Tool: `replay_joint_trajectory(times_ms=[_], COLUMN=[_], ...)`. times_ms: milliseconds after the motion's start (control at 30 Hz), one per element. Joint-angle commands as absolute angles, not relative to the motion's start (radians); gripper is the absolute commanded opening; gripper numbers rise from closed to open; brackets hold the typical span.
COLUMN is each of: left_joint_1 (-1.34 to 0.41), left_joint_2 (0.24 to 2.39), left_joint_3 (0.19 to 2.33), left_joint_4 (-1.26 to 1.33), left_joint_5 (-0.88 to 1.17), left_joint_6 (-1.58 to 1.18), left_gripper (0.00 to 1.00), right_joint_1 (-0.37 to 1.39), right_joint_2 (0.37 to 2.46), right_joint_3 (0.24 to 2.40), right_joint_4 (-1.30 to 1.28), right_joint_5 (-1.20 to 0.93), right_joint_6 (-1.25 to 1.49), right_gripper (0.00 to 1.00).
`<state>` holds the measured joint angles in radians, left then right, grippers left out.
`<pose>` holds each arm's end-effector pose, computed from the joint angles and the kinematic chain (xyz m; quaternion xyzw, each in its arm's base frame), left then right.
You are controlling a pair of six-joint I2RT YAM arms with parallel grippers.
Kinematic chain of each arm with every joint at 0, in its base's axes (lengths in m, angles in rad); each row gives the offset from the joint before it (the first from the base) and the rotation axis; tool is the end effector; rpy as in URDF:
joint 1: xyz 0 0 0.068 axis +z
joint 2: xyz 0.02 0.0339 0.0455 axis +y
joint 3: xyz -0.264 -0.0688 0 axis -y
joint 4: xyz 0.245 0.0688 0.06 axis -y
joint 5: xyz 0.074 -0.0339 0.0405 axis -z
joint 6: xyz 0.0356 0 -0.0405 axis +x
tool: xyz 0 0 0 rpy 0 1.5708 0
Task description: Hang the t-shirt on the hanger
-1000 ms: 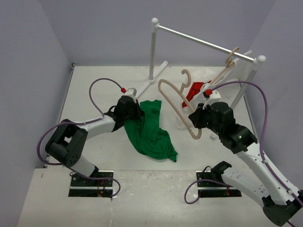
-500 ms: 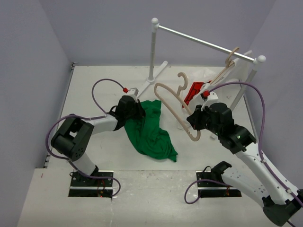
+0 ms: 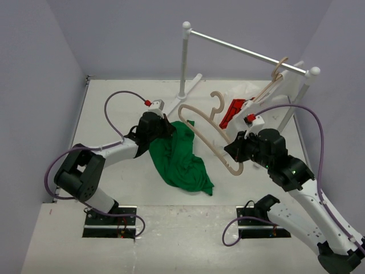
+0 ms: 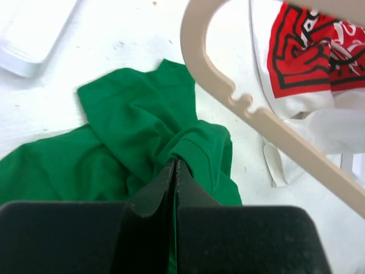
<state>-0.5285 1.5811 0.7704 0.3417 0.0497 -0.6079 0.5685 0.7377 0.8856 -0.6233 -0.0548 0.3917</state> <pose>0.2864 -0.1693 0.1917 -0.0208 0.8516 -0.2994 0.4297 0.1300 0.0854 0.3364 -0.0896 0.8488 0.2612 0.4509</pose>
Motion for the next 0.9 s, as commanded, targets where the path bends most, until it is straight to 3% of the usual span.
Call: replay_joint_trajectory(times_ms=[0, 400, 867], left_joint_1=[-0.52, -0.521, -0.53], left_joint_2=[1.516, 1.472, 1.393], left_joint_3=[0.851, 0.969, 0.969], left_joint_4=[0.275, 0.058, 0.012], left_joint_5=[-0.085, -0.194, -0.127], left_joint_6=[-0.561, -0.561, -0.546], left_gripper=[0.0, 0.0, 0.0], right_joint_1=[0.569, 0.573, 0.581], right_joint_2=[0.664, 0.602, 0.679], right_joint_3=[0.92, 0.95, 0.986], right_joint_4=[-0.663, -0.809, -0.801], right_joint_5=[-0.135, -0.314, -0.216], right_joint_6=[0.387, 0.37, 0.364], right_gripper=[0.0, 0.0, 0.0])
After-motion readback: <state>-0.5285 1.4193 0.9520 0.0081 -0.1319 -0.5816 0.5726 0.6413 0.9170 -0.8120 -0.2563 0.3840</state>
